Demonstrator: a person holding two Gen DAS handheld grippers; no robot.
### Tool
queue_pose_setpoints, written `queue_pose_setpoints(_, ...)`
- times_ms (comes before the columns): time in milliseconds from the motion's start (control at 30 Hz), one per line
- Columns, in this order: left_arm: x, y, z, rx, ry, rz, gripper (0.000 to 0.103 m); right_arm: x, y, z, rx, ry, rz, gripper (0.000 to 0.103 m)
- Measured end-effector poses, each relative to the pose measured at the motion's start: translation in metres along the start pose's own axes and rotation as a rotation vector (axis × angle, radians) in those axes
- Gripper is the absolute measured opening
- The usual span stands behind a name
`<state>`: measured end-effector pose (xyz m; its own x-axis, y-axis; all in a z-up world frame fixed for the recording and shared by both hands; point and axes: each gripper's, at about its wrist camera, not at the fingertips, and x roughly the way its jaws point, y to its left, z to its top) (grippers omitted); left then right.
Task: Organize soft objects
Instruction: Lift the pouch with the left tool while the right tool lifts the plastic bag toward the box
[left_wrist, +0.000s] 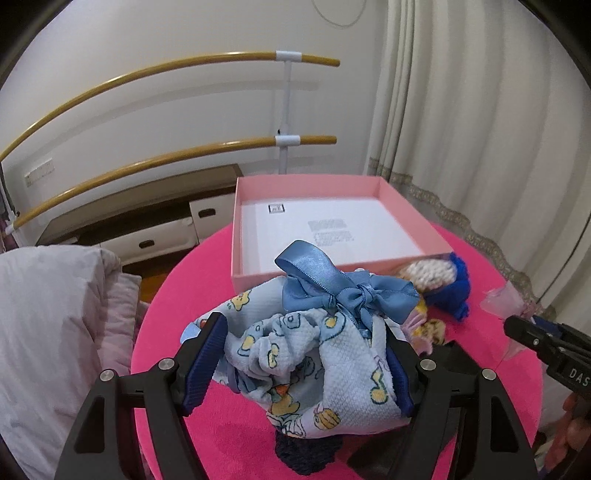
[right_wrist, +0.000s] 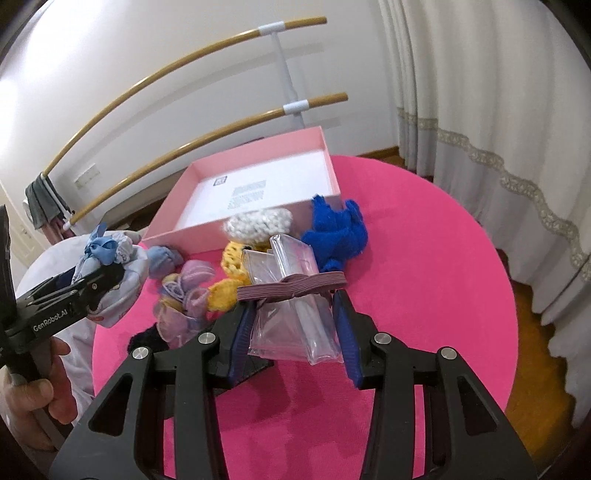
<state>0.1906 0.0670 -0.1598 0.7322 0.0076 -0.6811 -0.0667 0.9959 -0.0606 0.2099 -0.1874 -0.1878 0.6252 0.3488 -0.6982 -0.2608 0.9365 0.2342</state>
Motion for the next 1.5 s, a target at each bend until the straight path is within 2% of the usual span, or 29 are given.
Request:
queue_pose_setpoints(167,-0.014,-0.005,0.018,0.015,-0.040,0.004,0.073,-0.008,0.014,0.017,-0.037,-0.037,0.015,0.039)
queue_pose_setpoints(400,-0.015,-0.013,0.061,0.025,-0.087,0.002,0.073,-0.003,0.036,0.066,-0.097,-0.096,0.032,0.039)
queue_pose_setpoints(467,-0.012,-0.014,0.071,0.028,-0.084,-0.004,0.073,0.000,0.038,0.075,-0.102,-0.095,0.043,0.038)
queue_pose_setpoints(533,-0.010,-0.015,0.077,0.033,-0.091,-0.007,0.073,0.002,0.039,0.081,-0.100,-0.092,0.063,0.031)
queue_pose_setpoints(667,0.000,-0.017,0.081,0.041,-0.074,-0.011,0.073,0.016,0.041,0.089,-0.123,-0.066,0.042,0.030)
queue_pose_setpoints(800,0.008,-0.016,0.081,0.054,-0.057,-0.014,0.073,0.034,0.033,0.072,-0.128,0.008,0.027,0.033)
queue_pose_setpoints(867,0.019,-0.018,0.081,0.052,-0.038,-0.016,0.073,0.042,0.024,0.058,-0.106,0.038,0.023,0.043)
queue_pose_setpoints(1067,0.036,-0.019,0.077,0.032,-0.004,-0.023,0.073,0.071,-0.002,0.021,-0.068,0.151,-0.031,0.052)
queue_pose_setpoints(1233,0.043,-0.012,0.076,0.011,0.018,-0.019,0.073,0.084,-0.005,0.016,-0.018,0.155,0.017,0.055)
queue_pose_setpoints(1433,0.048,-0.009,0.078,0.001,0.032,-0.015,0.073,0.095,-0.001,0.014,-0.015,0.161,0.018,0.054)
queue_pose_setpoints(1500,0.050,-0.010,0.079,0.002,0.033,-0.015,0.073,0.092,-0.002,0.014,-0.008,0.146,0.028,0.038)
